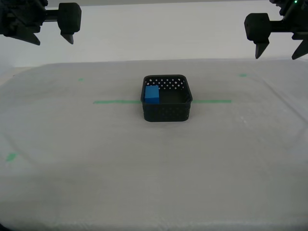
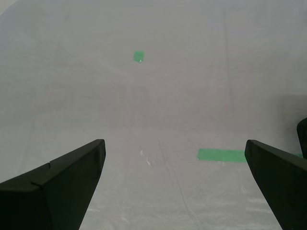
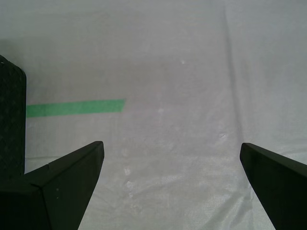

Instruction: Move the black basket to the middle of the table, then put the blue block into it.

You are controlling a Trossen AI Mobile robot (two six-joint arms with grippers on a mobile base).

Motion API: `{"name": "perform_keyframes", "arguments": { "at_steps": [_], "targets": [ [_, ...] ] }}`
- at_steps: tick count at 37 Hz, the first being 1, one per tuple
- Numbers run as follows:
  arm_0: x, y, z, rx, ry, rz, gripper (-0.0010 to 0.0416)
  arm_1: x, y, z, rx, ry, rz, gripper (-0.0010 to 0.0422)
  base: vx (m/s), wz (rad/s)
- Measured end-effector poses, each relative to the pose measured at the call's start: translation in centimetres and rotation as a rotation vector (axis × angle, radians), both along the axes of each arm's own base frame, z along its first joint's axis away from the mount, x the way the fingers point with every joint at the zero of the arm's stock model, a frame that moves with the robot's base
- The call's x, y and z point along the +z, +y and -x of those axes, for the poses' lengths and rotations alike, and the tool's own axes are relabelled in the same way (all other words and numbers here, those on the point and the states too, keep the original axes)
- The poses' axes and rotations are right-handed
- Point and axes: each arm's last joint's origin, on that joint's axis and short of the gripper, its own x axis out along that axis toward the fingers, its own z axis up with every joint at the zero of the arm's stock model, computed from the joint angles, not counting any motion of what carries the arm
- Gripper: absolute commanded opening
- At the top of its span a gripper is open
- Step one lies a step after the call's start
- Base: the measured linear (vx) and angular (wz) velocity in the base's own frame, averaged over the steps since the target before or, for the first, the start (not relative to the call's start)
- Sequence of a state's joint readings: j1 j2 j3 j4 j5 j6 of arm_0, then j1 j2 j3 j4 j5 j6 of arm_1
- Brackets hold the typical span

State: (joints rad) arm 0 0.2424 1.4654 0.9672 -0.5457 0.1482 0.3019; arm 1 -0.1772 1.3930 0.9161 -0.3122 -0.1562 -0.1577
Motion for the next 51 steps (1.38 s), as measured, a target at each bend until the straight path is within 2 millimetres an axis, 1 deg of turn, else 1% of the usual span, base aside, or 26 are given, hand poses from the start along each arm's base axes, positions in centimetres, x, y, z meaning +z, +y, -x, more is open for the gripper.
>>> {"name": "perform_keyframes", "arguments": {
  "at_steps": [51],
  "targets": [
    [0.0,-0.04,-0.01,-0.002,0.0,0.0,0.0399,0.0,0.0,0.0,0.0,0.0,0.0,0.04,0.0,0.0]
  ]
}}
